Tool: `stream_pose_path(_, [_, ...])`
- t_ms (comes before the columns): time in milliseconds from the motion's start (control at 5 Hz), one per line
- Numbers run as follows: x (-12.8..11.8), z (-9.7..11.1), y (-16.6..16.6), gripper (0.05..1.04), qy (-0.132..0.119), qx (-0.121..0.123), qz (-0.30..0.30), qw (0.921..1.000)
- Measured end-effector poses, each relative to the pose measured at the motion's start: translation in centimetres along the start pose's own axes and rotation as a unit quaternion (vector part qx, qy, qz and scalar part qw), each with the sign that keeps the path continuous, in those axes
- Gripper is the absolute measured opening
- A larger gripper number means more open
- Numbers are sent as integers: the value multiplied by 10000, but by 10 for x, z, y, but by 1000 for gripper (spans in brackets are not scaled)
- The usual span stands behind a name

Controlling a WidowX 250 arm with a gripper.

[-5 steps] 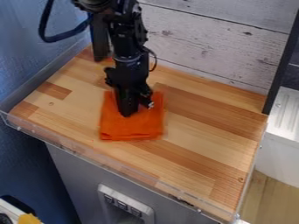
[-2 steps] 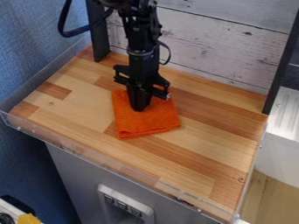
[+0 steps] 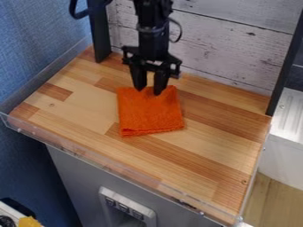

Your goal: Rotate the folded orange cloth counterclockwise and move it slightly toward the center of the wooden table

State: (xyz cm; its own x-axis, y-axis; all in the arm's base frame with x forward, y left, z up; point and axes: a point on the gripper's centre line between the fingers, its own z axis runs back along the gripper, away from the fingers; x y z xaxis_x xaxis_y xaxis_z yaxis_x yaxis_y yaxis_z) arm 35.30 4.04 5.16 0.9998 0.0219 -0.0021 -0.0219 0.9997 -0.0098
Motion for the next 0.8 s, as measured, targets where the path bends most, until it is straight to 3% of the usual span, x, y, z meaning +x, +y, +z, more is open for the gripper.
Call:
stream_pose_path(200, [15, 11, -9, 991, 1, -8, 15, 10000])
stream_pose_path(600, [27, 32, -26, 997, -65, 6, 36, 10000])
stream_pose_path(800, [25, 32, -30, 997, -3, 34, 41, 10000])
